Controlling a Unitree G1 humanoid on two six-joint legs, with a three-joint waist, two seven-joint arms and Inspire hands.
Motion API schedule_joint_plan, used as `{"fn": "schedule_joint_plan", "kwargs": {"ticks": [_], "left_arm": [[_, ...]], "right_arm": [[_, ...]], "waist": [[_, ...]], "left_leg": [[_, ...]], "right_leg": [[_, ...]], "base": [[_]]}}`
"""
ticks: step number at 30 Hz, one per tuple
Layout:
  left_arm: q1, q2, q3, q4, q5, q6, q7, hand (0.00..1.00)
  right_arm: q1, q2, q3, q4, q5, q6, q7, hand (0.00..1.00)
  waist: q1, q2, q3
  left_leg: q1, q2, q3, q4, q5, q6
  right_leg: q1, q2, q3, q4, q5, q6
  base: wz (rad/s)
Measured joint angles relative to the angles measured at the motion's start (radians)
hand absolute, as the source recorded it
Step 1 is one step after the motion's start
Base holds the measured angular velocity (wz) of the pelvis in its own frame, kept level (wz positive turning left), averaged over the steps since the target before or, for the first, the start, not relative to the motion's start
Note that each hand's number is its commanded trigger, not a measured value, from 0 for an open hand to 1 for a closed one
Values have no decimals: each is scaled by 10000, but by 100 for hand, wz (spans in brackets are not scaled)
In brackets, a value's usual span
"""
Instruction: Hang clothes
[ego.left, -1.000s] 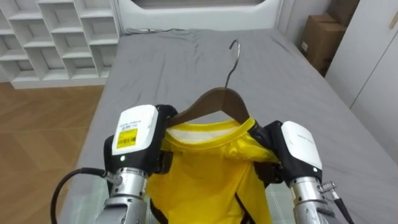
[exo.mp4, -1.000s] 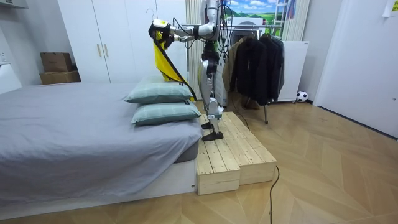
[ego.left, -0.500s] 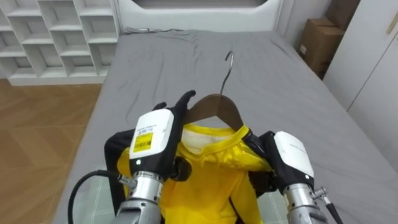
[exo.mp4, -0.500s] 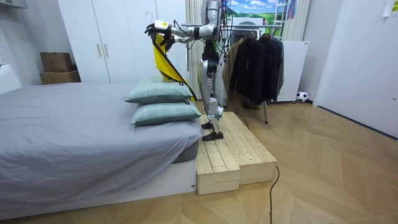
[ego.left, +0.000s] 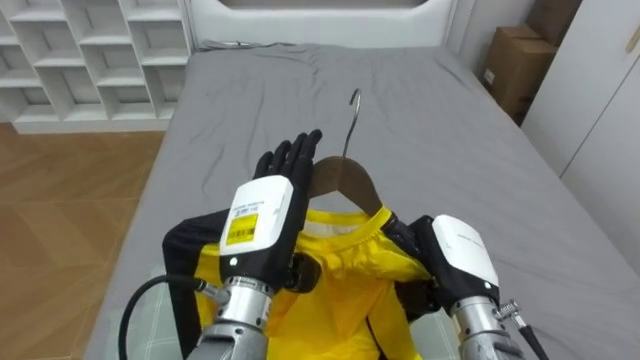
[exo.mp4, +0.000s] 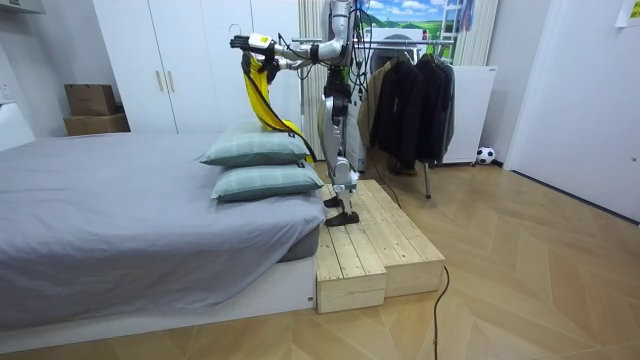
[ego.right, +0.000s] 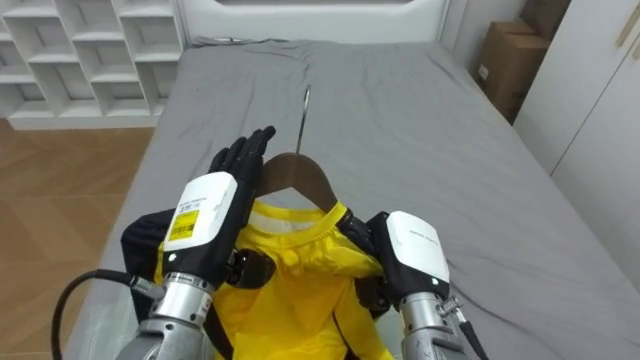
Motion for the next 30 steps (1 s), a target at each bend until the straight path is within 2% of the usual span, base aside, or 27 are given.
{"fn": "schedule_joint_plan", "kwargs": {"ticks": [7, 15, 18, 22, 27, 30], "left_arm": [[26, 334, 9, 0, 12, -127, -108, 0], [40, 332, 140, -1, 6, -324, -122, 0], [39, 382, 169, -1, 8, -473, -95, 0], [38, 405, 560, -16, 6, -784, -81, 0], [38, 451, 967, -323, 3, -892, 18, 0], [38, 455, 1161, -390, 7, -961, 226, 0]], "right_arm": [[1, -26, -20, 0, -317, -19, 0, 100], [0, -138, -538, 0, -601, -73, -6, 100], [1, -304, -739, -1, -602, -134, -34, 100], [0, -593, -1230, -8, -784, -451, -91, 100], [-1, -1054, -1551, -17, -774, -548, -112, 100], [0, -1089, -1818, -32, -776, -552, -119, 100]], "waist": [[-17, 33, 12], [-66, 35, 14], [-65, 36, 13], [-74, 37, 10], [-61, 9, -2], [-49, -20, -6]], "left_leg": [[16, 7, 2, -2, -1, -1], [20, 1, 2, 2, -1, -1], [30, 16, 2, 19, -1, -1], [5, 16, 4, 16, -1, -1], [7, 12, 15, 19, 0, -1], [9, 12, 45, 37, 1, -1]], "right_leg": [[7, 5, -20, 32, 1, 0], [-11, -4, -22, 73, 1, 0], [-24, -1, -39, 127, 0, 0], [-53, -4, -17, 139, 0, 0], [-82, -11, -10, 156, 0, 0], [-80, -20, -7, 159, 0, 0]], "base": [[0], [0], [0], [0], [0], [0]]}}
